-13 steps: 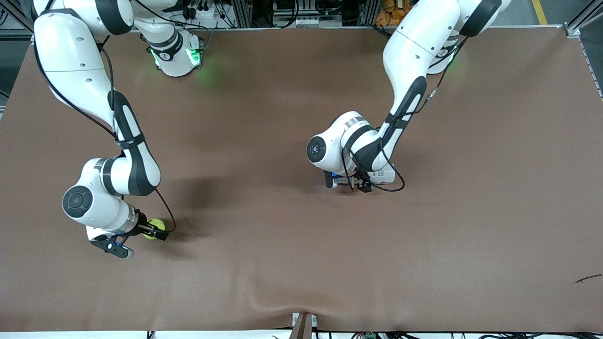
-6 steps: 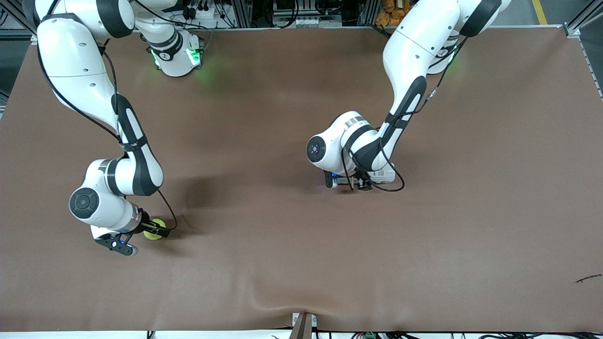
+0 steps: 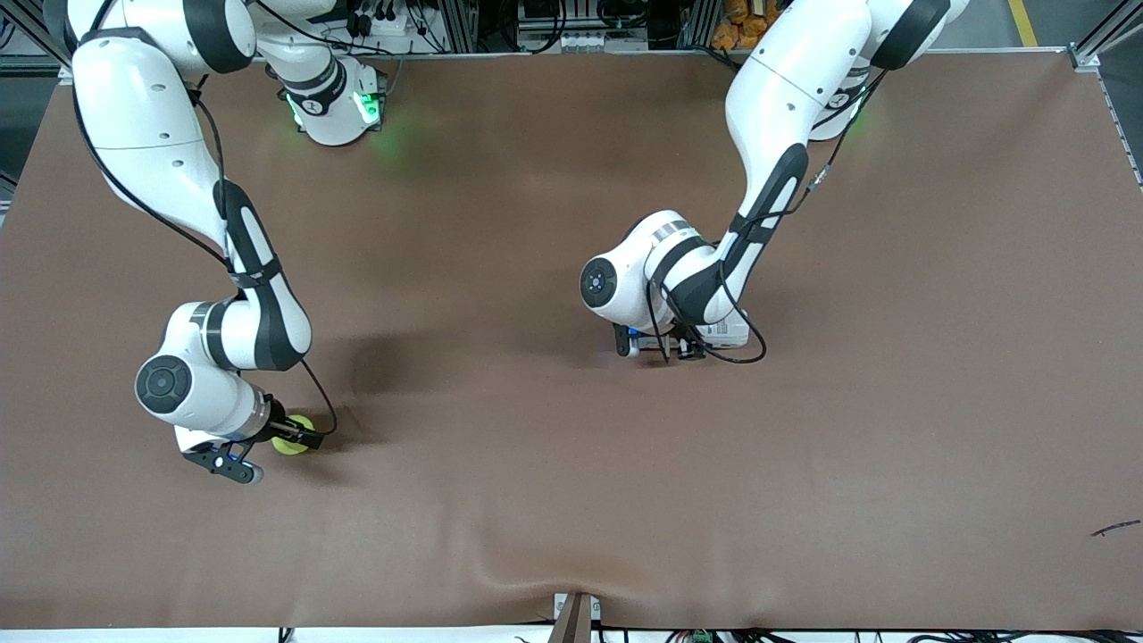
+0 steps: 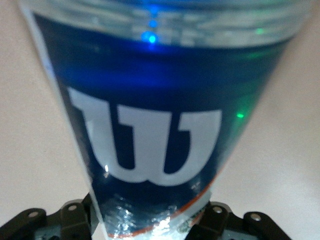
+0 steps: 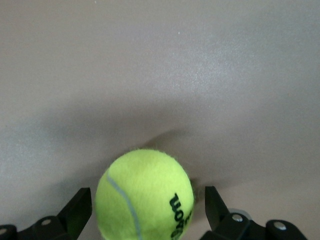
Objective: Insert tennis ball vertically with right arm
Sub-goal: 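Lift the can upright with the left gripper, open end up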
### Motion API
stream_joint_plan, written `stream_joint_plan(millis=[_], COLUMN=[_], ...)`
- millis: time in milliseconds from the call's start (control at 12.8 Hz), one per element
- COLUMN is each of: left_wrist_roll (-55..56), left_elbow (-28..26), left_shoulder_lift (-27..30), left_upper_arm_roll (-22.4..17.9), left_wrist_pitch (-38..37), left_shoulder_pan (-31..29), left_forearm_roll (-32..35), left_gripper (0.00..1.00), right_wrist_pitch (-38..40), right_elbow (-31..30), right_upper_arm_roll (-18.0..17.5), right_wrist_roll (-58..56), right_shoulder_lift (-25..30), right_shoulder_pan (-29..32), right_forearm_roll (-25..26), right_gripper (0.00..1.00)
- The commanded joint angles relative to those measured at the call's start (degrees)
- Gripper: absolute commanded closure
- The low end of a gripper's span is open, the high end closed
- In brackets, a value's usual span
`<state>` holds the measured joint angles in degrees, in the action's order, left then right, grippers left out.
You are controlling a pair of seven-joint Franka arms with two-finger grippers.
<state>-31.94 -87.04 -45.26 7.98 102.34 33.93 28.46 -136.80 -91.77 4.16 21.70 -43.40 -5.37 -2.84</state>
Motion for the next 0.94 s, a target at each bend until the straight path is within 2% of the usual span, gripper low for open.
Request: stream_joint_plan(millis=[0,234,390,702,858], left_wrist_roll=[1.17,2.32,3.37,10.66,11.11], left_elbow=[2.04,8.19,8.55,8.47,8.38], left_shoulder_lift=[1.13,1.4,2.45,2.63,3.07], left_upper_arm_roll=[0.45,1.07,1.16,1.07,1.07], left_wrist_pitch=[0.05,1.88,8.98,26.37,32.54], left_shoulder_pan=[0.44,0.35,0.0,-0.09,-1.23], left_forearm_roll=[-1.29,-6.83,-9.55,-10.8,-12.37], left_gripper=[0.26,0.26,0.25,0.25,0.25], right_wrist_pitch=[-1.36,-2.15,-2.16,-2.16,-1.98], right_elbow=[-0.34,-0.34,-0.34,-0.34,-0.08], right_upper_arm_roll=[-0.29,-0.29,-0.29,-0.29,-0.29], right_wrist_roll=[0.1,0.28,0.45,0.45,0.45], right_shoulder_lift=[-0.11,-0.11,-0.11,-0.11,0.24], right_shoulder_pan=[0.71,0.71,0.71,0.71,0.88], right_forearm_roll=[0.91,0.91,0.91,0.91,0.91], right_gripper=[0.0,0.0,0.0,0.38,0.41])
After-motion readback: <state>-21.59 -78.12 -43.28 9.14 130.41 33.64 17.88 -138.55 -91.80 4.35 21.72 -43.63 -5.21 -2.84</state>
